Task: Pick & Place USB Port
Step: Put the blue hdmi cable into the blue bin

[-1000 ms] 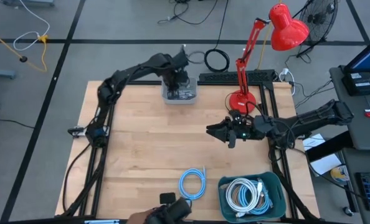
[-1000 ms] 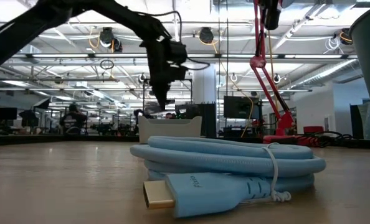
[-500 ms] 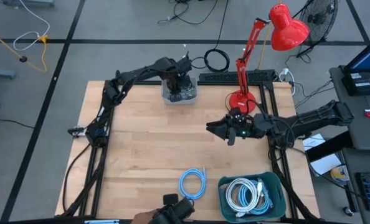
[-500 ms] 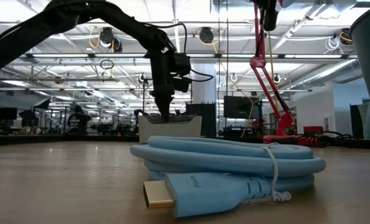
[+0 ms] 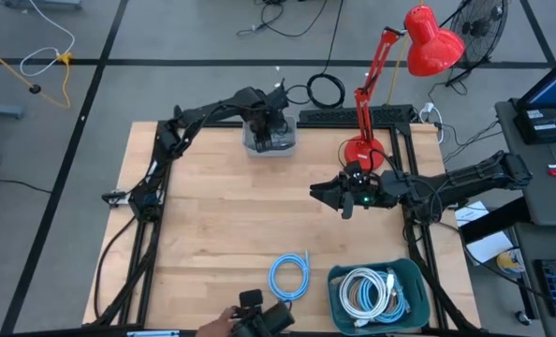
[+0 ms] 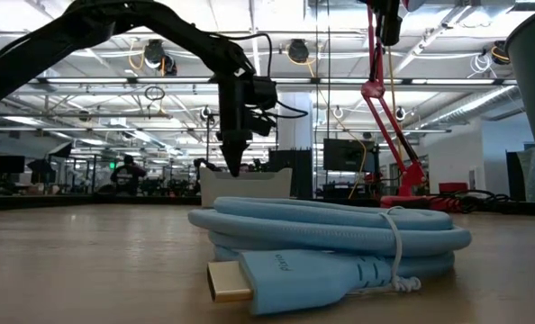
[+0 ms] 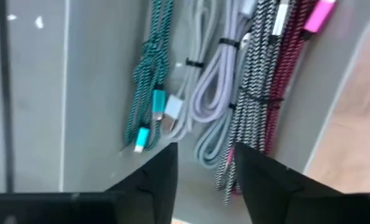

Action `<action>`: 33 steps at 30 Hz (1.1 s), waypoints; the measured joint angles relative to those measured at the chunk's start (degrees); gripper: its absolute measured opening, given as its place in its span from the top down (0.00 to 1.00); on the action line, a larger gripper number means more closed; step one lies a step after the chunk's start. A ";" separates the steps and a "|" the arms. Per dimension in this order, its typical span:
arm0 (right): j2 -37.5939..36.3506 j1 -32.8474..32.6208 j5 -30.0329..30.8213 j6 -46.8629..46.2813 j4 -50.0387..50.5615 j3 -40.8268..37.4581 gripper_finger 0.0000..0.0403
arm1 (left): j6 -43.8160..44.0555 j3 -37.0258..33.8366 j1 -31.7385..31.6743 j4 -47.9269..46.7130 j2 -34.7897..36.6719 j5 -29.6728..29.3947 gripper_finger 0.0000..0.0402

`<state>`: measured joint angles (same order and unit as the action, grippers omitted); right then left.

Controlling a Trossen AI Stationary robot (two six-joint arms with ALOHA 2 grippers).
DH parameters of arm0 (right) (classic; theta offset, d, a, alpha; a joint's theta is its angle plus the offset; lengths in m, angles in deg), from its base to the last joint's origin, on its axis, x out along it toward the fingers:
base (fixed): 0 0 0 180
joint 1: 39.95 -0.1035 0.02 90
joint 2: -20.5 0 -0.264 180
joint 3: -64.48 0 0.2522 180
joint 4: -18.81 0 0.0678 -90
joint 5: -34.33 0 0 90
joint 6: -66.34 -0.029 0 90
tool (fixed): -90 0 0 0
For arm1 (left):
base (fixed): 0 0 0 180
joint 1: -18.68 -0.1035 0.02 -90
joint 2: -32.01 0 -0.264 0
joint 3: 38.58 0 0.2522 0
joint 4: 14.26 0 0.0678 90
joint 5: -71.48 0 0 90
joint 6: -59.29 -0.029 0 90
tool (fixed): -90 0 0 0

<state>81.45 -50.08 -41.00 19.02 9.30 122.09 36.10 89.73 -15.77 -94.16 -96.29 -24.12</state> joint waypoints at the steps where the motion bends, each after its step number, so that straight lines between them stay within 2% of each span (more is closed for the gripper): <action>1: 0.00 -0.08 -0.13 0.00 0.01 0.00 0.58 | 0.59 0.01 0.25 -0.03 0.01 -1.21 0.58; 4: 0.00 -0.09 -1.70 -0.59 0.09 0.00 0.58 | 2.45 0.00 0.98 -0.70 0.33 -3.81 0.53; 12: -1.34 0.00 -4.38 -1.21 3.04 0.00 0.58 | 8.85 2.75 3.69 -4.12 5.66 -3.50 0.49; 15: -2.42 0.00 -4.48 -0.29 3.26 0.00 0.58 | 14.02 3.08 5.12 -4.07 9.09 2.53 0.49; 18: -3.89 0.00 -4.47 0.54 4.63 0.00 0.58 | 20.94 3.10 7.35 -3.78 12.12 12.59 0.48; 20: -4.79 0.00 -4.47 1.22 6.33 0.00 0.58 | 24.71 3.10 10.29 -3.09 13.22 18.30 0.48; 22: -5.46 0.00 -4.47 1.61 8.27 0.00 0.58 | 26.65 3.10 14.42 -3.02 13.83 20.72 0.48; 25: -6.30 -0.01 -4.47 1.01 10.35 0.00 0.58 | 28.68 3.10 22.18 -3.15 13.93 19.29 0.48; 27: -6.37 -0.37 -4.46 0.37 10.24 0.00 0.58 | 30.40 3.10 27.37 -3.17 13.90 16.17 0.48; 33: -6.51 -2.44 -4.20 -1.70 11.34 0.00 0.58 | 41.91 2.89 39.72 -5.01 13.28 2.44 0.48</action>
<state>74.93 -52.52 -45.20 17.32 20.64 122.09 78.02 92.62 23.95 -99.18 -83.01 -21.68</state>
